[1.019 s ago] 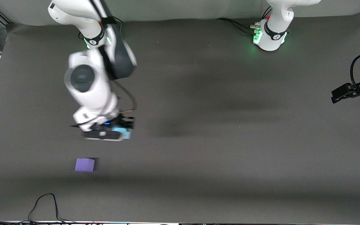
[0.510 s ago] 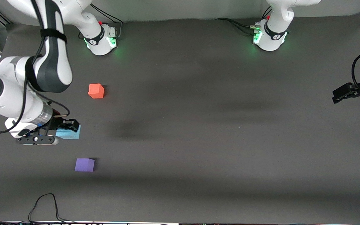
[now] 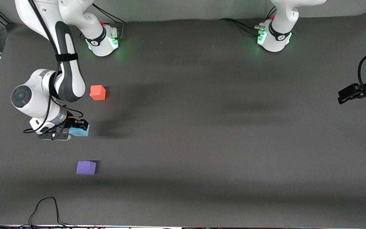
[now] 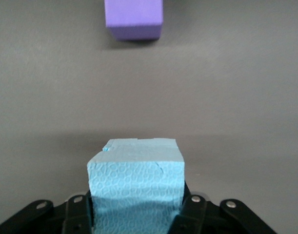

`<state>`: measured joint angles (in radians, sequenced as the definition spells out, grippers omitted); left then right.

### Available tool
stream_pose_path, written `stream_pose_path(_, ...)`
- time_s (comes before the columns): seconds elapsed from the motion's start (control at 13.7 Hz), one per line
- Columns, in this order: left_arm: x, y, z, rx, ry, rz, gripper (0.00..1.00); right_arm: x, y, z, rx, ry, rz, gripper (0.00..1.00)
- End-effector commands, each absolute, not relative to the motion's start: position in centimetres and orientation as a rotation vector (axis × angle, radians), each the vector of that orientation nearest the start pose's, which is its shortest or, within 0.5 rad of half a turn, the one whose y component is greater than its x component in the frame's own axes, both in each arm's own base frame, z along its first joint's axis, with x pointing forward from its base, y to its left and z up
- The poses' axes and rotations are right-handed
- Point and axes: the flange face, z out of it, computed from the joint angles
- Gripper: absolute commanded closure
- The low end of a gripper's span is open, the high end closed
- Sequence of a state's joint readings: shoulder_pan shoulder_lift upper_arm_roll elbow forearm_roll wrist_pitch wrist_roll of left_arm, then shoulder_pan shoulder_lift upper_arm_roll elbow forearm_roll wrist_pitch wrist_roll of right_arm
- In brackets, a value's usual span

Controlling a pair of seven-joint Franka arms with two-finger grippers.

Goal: Place blue block between orange and purple blocks
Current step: 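Lower the blue block between orange and purple blocks, open right gripper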

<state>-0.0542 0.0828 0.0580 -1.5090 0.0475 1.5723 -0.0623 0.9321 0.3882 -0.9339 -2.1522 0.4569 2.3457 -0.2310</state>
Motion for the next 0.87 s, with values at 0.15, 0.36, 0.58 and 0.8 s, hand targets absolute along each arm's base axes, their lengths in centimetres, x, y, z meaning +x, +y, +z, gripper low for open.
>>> stream_pose_path(0.15,58.1,0.4,61.3,-3.096,-0.067,0.039,0.0,54.7,0.2,23.5,-3.115,-0.025,-0.024,0.78)
stream_pose_path(0.36,58.0,0.1,61.3,-3.098,-0.055,0.044,0.0,54.4,0.2,21.1,-3.121,-0.034,-0.022,0.77)
stream_pose_path(0.58,57.9,0.1,61.0,-3.097,-0.053,0.065,0.0,54.1,0.6,19.9,-3.116,-0.065,-0.013,0.77)
stream_pose_path(0.8,57.8,0.1,61.1,-3.099,-0.053,0.072,0.0,54.2,1.1,19.3,-3.128,-0.079,-0.018,0.73)
